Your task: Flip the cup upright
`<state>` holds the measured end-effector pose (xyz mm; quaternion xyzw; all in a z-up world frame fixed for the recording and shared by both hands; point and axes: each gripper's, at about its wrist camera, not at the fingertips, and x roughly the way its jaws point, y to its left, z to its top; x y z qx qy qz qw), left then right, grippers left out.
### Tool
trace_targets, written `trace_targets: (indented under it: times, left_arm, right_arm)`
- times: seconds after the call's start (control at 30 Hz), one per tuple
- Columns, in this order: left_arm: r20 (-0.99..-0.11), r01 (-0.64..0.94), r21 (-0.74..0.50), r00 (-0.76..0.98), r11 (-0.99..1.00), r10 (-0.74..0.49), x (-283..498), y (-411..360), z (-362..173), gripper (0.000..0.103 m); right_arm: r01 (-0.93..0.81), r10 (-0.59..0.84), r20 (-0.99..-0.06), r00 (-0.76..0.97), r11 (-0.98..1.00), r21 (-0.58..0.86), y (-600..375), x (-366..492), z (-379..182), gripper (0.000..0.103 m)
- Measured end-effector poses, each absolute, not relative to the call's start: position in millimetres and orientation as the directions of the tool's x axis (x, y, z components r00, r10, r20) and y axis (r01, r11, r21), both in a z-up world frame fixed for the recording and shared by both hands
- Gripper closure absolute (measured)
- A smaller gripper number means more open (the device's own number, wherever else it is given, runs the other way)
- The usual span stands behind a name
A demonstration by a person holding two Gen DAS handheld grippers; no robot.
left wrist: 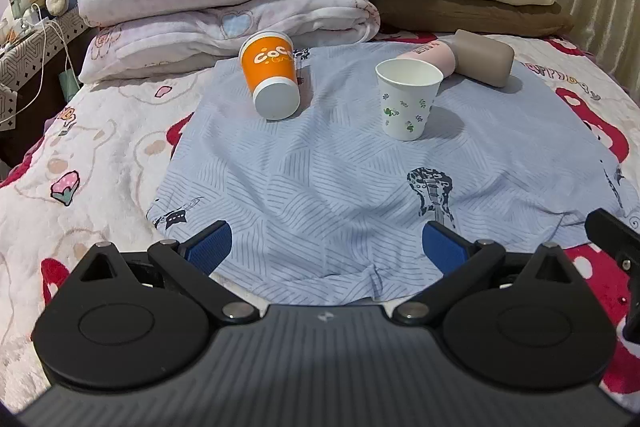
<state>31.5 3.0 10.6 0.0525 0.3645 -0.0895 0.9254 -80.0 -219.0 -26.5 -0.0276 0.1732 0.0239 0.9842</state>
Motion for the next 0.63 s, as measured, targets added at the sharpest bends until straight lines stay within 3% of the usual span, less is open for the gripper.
trace_targets:
  times: [0.63]
  left_arm:
    - [-0.695,0.166,0.009,0.71,0.986,-0.113,38.7,11.0,11.5,0.0]
  right_arm:
    - [-0.052,0.031,-0.345,0.938,0.997,-0.053,-222.3,-76.6,-26.6,0.0]
